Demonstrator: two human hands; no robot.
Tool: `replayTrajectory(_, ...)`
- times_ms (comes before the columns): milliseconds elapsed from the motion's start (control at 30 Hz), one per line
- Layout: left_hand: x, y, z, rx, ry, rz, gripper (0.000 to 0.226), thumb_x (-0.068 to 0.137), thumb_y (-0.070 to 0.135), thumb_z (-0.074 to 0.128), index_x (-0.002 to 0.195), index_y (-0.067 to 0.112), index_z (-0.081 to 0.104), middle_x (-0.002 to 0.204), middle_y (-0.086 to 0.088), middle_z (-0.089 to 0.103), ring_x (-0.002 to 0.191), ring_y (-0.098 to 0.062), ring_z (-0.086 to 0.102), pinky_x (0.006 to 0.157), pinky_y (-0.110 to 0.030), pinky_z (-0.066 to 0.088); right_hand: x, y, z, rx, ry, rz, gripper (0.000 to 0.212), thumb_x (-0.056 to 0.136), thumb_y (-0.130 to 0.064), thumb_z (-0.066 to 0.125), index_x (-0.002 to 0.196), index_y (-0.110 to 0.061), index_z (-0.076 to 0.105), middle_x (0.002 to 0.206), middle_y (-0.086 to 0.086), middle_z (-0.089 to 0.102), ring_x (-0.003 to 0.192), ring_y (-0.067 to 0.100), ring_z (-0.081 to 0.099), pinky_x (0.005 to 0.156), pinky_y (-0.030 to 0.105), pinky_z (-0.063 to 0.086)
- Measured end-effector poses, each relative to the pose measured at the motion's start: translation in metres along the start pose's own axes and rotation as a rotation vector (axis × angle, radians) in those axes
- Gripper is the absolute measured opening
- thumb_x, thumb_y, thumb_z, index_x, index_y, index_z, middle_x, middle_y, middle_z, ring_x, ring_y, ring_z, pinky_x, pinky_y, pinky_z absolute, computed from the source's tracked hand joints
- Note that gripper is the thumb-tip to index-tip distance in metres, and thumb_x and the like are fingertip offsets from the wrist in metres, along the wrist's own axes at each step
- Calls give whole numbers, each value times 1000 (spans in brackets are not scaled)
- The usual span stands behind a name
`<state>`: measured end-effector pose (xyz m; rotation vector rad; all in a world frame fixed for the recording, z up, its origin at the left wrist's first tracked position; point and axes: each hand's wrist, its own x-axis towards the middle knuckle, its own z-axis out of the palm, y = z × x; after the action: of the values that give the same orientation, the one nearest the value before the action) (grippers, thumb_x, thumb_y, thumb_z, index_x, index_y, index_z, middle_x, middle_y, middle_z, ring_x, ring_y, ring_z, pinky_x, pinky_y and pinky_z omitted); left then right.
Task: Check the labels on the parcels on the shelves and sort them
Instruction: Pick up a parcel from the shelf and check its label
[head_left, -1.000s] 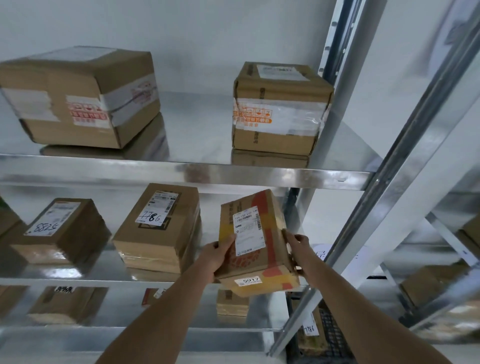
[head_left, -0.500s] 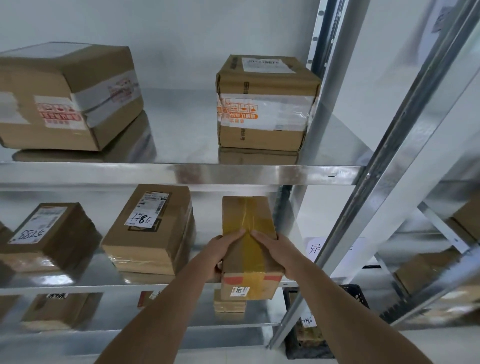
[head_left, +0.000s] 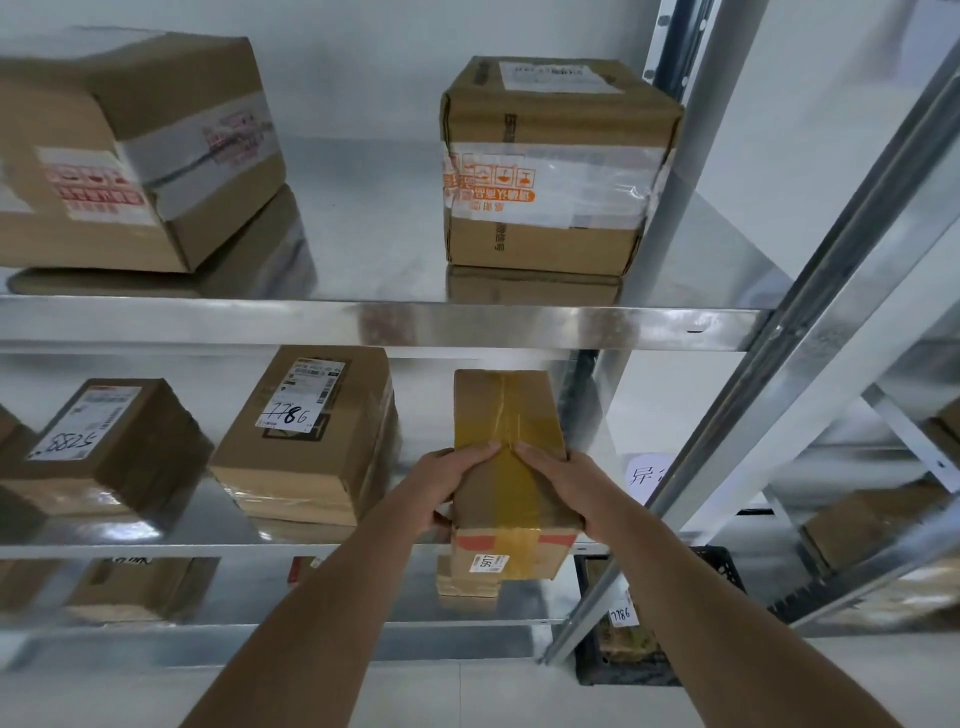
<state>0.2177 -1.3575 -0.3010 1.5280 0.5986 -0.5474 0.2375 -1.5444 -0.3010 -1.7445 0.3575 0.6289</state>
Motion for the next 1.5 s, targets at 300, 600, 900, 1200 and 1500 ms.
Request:
replayTrajectory(300,4,0,-1,14,10,8,84,77,63,78,142,23,44,134,-7,60,120,-35,60,101,-56,51,2,-1,0,-3,5,19,70,83,-61,73,138,-26,47,118,1,66,102,26,67,96,46,56)
replayTrajectory(600,10,-1,-1,23,-5,17,84,76,60,79,143,22,45,132,-7,62,119,-33,60,104,-58,50,5,0,-1,-9,9,10,70,85,-60,72,140,-27,45,123,0,64,108,27,65,101,49,53)
replayTrajectory(900,4,-3,-1,9,6,23,87,72,66,79,140,24,47,130,-5,63,118,-33,62,104,-57,50,-2,-1,1,-45,12,-22,70,85,-67,66,139,-28,45,124,1,65,108,28,66,101,50,54)
replayTrajectory(1200,-17,4,4,98,99,169,91,75,68,76,147,21,46,141,-3,58,126,-30,56,106,-53,49,-19,-5,6,-96,24,-85,80,78,-79,60,141,-34,39,128,-3,63,110,26,65,101,49,54)
replayTrajectory(1500,-41,25,-5,83,72,256,77,79,70,69,136,21,55,129,-3,65,116,-26,63,103,-45,52,-41,-30,6,-36,56,-191,89,75,-89,51,140,-30,39,133,-3,57,118,25,58,104,46,50)
